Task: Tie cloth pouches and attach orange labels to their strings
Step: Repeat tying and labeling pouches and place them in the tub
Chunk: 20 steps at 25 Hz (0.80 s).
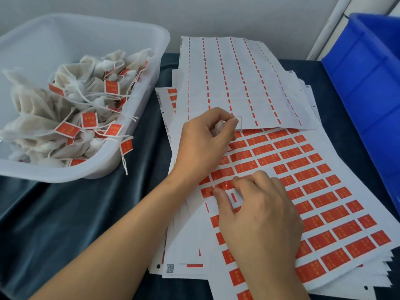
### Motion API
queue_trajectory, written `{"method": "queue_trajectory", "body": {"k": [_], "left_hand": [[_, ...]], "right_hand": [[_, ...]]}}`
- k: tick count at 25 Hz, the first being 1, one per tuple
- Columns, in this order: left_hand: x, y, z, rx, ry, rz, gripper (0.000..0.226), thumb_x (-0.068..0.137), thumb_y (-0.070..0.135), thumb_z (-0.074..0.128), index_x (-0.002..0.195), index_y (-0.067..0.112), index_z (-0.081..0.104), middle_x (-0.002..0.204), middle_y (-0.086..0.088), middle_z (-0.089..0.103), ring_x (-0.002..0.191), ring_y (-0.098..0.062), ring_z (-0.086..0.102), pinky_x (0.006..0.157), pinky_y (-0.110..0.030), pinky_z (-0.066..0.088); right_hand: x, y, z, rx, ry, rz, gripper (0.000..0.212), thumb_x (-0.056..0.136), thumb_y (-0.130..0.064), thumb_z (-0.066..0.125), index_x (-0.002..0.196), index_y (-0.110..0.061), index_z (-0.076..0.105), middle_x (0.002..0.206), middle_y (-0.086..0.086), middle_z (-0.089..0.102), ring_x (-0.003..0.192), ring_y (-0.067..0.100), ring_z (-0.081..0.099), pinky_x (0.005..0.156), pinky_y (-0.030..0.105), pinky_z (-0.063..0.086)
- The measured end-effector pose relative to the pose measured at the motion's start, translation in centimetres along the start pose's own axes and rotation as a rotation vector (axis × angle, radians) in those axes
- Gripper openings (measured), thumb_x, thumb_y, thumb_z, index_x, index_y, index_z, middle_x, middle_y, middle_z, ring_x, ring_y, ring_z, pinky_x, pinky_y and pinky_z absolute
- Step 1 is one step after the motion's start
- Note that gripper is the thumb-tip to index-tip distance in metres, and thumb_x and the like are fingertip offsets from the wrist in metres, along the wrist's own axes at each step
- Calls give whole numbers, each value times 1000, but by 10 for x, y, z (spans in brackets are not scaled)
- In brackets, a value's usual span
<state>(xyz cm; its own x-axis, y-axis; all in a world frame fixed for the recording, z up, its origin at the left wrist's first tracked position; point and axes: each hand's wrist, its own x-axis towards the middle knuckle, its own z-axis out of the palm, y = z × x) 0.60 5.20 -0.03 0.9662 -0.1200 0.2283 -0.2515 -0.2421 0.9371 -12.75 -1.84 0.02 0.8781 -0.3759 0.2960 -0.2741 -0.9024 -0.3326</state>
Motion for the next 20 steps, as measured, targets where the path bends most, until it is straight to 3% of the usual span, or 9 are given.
{"method": "queue_trajectory", "body": {"k": [4,9,17,20], "left_hand": [[-1,2,2,-10,-16,-11,10,103,37,65,95,36,71,82,21,75,81,3,73,66,-6,53],[-1,3,1,-7,-24,-2,10,103,38,65,95,37,71,85,24,74,82,2,73,66,-6,53],[-1,2,2,-5,-26,-9,10,103,39,65,97,36,72,84,24,74,83,4,73,66,-5,52],[-1,2,2,-3,-25,-12,9,103,39,65,97,36,72,82,23,74,83,5,73,66,-4,52]], "right_hand": [[2,-1,-1,37,-6,20,43,77,-55,65,92,-17,81,80,-3,71,71,9,47,62,24,39],[9,3,-4,79,-28,75,34,76,-52,79,89,-21,81,79,-6,69,68,8,48,61,22,36],[14,6,-5,129,-53,66,26,80,-48,79,87,-23,79,79,-8,66,67,9,49,61,15,27],[12,6,-5,91,-33,29,26,80,-46,76,87,-21,81,78,-5,68,67,8,48,62,19,34]]}}
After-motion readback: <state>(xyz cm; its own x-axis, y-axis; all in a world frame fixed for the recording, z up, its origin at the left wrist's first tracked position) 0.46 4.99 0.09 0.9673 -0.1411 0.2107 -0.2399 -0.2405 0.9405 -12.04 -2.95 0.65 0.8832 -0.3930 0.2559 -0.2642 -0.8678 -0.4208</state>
